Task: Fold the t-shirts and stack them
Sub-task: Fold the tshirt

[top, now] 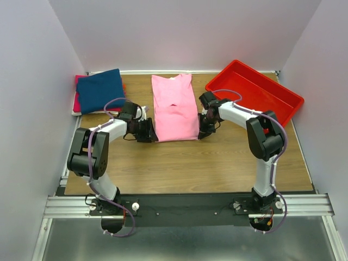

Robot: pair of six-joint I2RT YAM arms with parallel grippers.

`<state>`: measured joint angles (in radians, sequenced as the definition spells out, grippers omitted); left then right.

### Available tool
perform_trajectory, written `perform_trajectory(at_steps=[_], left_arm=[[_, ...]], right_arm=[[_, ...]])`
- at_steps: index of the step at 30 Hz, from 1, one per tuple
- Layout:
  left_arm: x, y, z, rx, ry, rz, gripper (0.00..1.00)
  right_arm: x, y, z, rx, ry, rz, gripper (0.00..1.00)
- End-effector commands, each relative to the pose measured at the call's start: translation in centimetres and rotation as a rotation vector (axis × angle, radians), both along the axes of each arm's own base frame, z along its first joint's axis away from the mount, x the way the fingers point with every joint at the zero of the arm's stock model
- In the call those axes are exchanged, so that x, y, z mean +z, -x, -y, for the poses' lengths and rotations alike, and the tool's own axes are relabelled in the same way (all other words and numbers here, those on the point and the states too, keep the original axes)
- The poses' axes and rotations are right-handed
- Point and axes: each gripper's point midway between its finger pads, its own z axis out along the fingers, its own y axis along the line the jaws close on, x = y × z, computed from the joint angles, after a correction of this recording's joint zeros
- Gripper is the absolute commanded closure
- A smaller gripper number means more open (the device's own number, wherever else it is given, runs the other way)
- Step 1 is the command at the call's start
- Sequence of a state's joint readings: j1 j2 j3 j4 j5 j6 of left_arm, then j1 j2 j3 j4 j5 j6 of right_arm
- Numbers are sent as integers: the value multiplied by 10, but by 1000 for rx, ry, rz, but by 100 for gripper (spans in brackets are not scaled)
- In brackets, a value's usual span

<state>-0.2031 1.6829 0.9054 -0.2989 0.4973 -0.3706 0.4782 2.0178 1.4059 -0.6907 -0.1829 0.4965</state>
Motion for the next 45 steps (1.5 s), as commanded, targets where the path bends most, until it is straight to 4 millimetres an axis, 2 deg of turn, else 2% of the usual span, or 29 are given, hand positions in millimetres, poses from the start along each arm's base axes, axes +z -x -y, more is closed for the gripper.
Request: perform_trajectory(at_steps=[1, 6, 14, 16, 17, 18, 19, 21, 22, 27, 31, 38, 45], left_arm=[[-5, -2, 5, -12, 14, -16, 46], [-7, -4, 9, -17, 18, -24, 46], [-20, 7, 16, -48, -10, -76, 48], [-23, 11, 19, -64, -21, -88, 54], [-27, 13, 17, -61, -42, -102, 65], [-29, 14, 15, -59, -56, -111, 65], [-32, 16, 14, -56, -68, -118, 78], [-37, 21, 9, -46, -95, -136, 88], [-37, 22, 8, -43, -99, -139, 89], [-28, 20, 1, -22, -134, -113, 97], [-21, 18, 0, -20, -139, -95, 100], [-2, 14, -5, -21, -159, -41, 100], [19, 20, -5, -41, -147, -9, 100]], right_arm=[[-24, 4, 2, 26, 35, -29, 89], [-26, 3, 1, 30, 33, -31, 89], [-24, 1, 0, 35, 31, -24, 89], [-24, 1, 0, 38, 30, -23, 89], [-23, 0, 0, 39, 29, -17, 89], [-23, 0, 0, 40, 31, -18, 89], [-22, -1, 0, 43, 30, -14, 90], [-20, -1, 0, 43, 29, -11, 90], [-19, -1, -1, 42, 25, -8, 91], [-11, -2, 0, 43, 24, 9, 95], [-4, 0, 2, 42, 24, 19, 100], [14, 11, 9, 39, 21, 35, 100], [45, 24, 16, 67, 14, 69, 100]])
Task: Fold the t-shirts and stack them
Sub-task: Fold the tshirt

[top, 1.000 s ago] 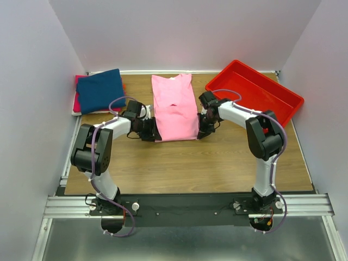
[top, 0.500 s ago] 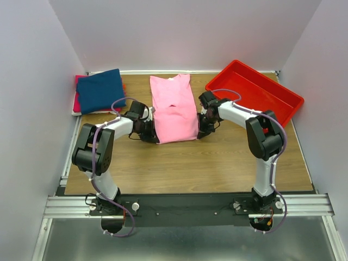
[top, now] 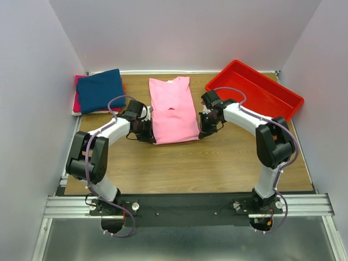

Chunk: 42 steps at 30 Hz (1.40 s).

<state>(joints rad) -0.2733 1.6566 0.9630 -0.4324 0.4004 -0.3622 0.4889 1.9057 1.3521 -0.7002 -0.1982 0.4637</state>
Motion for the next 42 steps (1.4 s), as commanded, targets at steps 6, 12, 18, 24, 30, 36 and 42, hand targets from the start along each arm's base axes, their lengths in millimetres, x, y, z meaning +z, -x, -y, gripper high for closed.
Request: perform_trajectory(at_steps=[6, 12, 18, 24, 30, 36, 42], left_arm=[[39, 19, -14, 0, -39, 52, 100], [65, 47, -17, 23, -9, 63, 100], [91, 83, -18, 49, 45, 57, 100], [127, 104, -15, 66, 105, 97, 100], [142, 88, -9, 56, 125, 138, 100], [159, 48, 0, 52, 126, 200, 100], [156, 13, 3, 20, 98, 205, 100]], right_arm=[[46, 27, 24, 19, 41, 57, 100], [72, 55, 22, 31, 39, 87, 99], [99, 83, 21, -1, 25, 107, 100], [142, 92, 10, -50, -10, 194, 100], [150, 69, 6, -113, 11, 255, 100], [162, 33, -1, -164, 53, 327, 100], [167, -5, -8, -203, 91, 374, 100]])
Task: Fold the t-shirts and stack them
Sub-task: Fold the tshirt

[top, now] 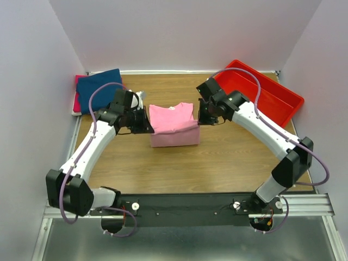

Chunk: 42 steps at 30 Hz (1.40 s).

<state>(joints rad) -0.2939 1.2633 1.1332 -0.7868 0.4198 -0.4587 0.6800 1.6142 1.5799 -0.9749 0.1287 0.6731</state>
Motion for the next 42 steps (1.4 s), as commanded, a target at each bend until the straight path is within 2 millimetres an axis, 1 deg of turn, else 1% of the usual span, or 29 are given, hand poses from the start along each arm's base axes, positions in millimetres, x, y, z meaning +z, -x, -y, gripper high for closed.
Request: perform_trajectory(at_steps=[1, 2, 3, 4, 5, 6, 7, 8, 9, 10, 12, 13, 14, 15, 16, 17, 20, 22, 23, 24, 30, 31, 33, 34, 36, 38, 40, 41, 42], left_arm=[[7, -29, 0, -19, -14, 60, 100], [7, -37, -1, -13, -15, 61, 100], [6, -41, -1, -12, -16, 59, 100], [5, -45, -2, -13, -19, 63, 100], [1, -50, -2, -14, -20, 52, 100], [5, -57, -2, -14, -13, 63, 100], [4, -61, -2, -19, -16, 65, 100], [4, -69, 0, -22, -15, 64, 100], [3, -72, 0, -24, -18, 63, 100], [3, -77, -1, -21, -18, 61, 100], [0, -89, -2, -22, -20, 61, 100], [-1, -93, -4, -16, -20, 59, 100], [-1, -103, -4, -11, -20, 63, 100], [-1, -107, -5, -12, -19, 61, 100], [0, -111, -4, -13, -17, 61, 100], [-1, -119, -4, -14, -14, 61, 100], [-6, -131, -3, -20, -17, 51, 100], [-9, -136, -4, -19, -19, 46, 100], [-11, -141, -5, -15, -19, 42, 100], [-13, -144, -6, -11, -19, 37, 100], [-25, -156, -9, -3, -13, 13, 100], [-28, -157, -11, 1, -14, 5, 100], [-34, -161, -13, 9, -8, -4, 100], [-36, -163, -15, 16, -7, -5, 100], [-44, -168, -17, 30, 1, -17, 100], [-50, -174, -22, 53, 7, -19, 100], [-58, -186, -24, 74, 16, -9, 100], [-62, -198, -31, 117, 11, 0, 100], [-63, -205, -36, 140, 16, 7, 77]], right_arm=[[11, -30, 11, -80, 48, 65, 100], [12, -39, 9, -82, 47, 72, 100], [7, -42, 11, -85, 59, 62, 99], [12, -51, 11, -94, 51, 75, 100], [11, -55, 11, -87, 58, 78, 100], [3, -62, 11, -87, 73, 66, 100], [9, -70, 12, -89, 69, 83, 100], [10, -76, 12, -91, 69, 87, 100], [3, -82, 11, -90, 81, 78, 100], [9, -91, 13, -100, 71, 92, 100], [7, -101, 13, -94, 76, 96, 100], [6, -111, 13, -100, 73, 97, 100], [6, -115, 12, -93, 74, 100, 100], [5, -120, 13, -94, 74, 100, 100], [-3, -127, 13, -94, 76, 86, 100], [2, -133, 12, -88, 70, 99, 100], [-5, -151, 9, -80, 63, 99, 100], [-9, -158, 9, -75, 62, 98, 100], [-16, -164, 10, -74, 64, 87, 99], [-13, -169, 9, -73, 55, 97, 100], [-26, -188, 9, -53, 52, 90, 100], [-35, -191, 8, -48, 58, 78, 100], [-38, -198, 6, -34, 60, 86, 100], [-49, -200, 6, -30, 68, 71, 99], [-49, -208, 3, -23, 65, 89, 100], [-61, -214, -1, -17, 69, 86, 100], [-63, -226, -5, -16, 54, 116, 100], [-67, -236, -11, -7, 32, 137, 100], [-69, -241, -15, -2, 20, 147, 99]])
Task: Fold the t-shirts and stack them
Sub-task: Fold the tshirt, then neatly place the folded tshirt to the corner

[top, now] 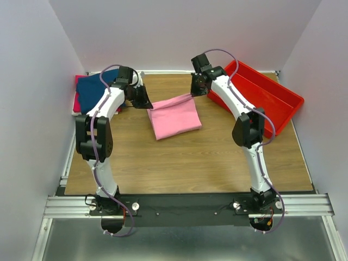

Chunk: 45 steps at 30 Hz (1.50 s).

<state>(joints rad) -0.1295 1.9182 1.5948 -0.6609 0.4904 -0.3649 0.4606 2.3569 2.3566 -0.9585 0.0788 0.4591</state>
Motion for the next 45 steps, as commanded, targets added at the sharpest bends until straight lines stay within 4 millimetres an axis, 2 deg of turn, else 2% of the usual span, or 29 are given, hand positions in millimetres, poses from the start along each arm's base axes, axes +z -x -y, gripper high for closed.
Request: perform_trajectory(at_steps=[1, 3, 4, 5, 6, 7, 8, 11, 12, 13, 14, 15, 17, 18, 22, 24, 30, 36, 45], left_arm=[[-10, -36, -21, 104, 13, 39, 62], [-10, -54, -29, 136, 20, 79, 45], [-6, -62, -31, 151, 24, 110, 16], [-4, -64, -32, 153, 27, 123, 6], [0, -66, -31, 151, 31, 136, 5], [1, -66, -31, 145, 33, 146, 5], [8, -67, -29, 141, 44, 175, 5], [-3, -44, -21, 106, 98, 165, 5], [-5, -39, -18, 94, 116, 165, 5], [-7, -33, -15, 84, 129, 164, 5], [-3, -30, -14, 74, 143, 189, 5], [-16, -17, -11, 57, 156, 158, 5], [-21, -9, -9, 41, 163, 163, 5], [-28, 0, -8, 27, 163, 149, 5], [-41, 16, -7, 4, 172, 137, 5], [-44, 19, -5, -9, 187, 151, 5], [-58, 16, -2, -26, 194, 147, 4], [-75, 11, -6, 10, 176, 123, 4], [-91, 4, -9, 63, 173, 117, 4]], right_arm=[[-4, -40, -6, 20, -38, 96, 95], [-14, -50, -14, 50, -58, 105, 60], [-6, -56, -18, 60, -71, 131, 39], [0, -56, -19, 68, -76, 145, 33], [8, -58, -21, 75, -85, 166, 30], [2, -53, -19, 81, -79, 149, 27], [1, -51, -18, 89, -70, 149, 27], [9, -38, -15, 123, -82, 156, 27], [20, -32, -16, 139, -92, 168, 27], [22, -28, -16, 151, -102, 165, 27], [11, -17, -18, 175, -109, 126, 28], [10, -13, -21, 187, -120, 120, 28], [11, -3, -24, 206, -137, 106, 29], [0, 5, -23, 209, -131, 78, 29], [-21, 24, -27, 231, -131, 18, 30], [-34, 31, -27, 226, -126, -9, 31], [-59, 29, -23, 203, -90, -39, 31], [-77, 28, -25, 208, -87, -66, 31], [-100, 35, -23, 216, -77, -115, 31]])
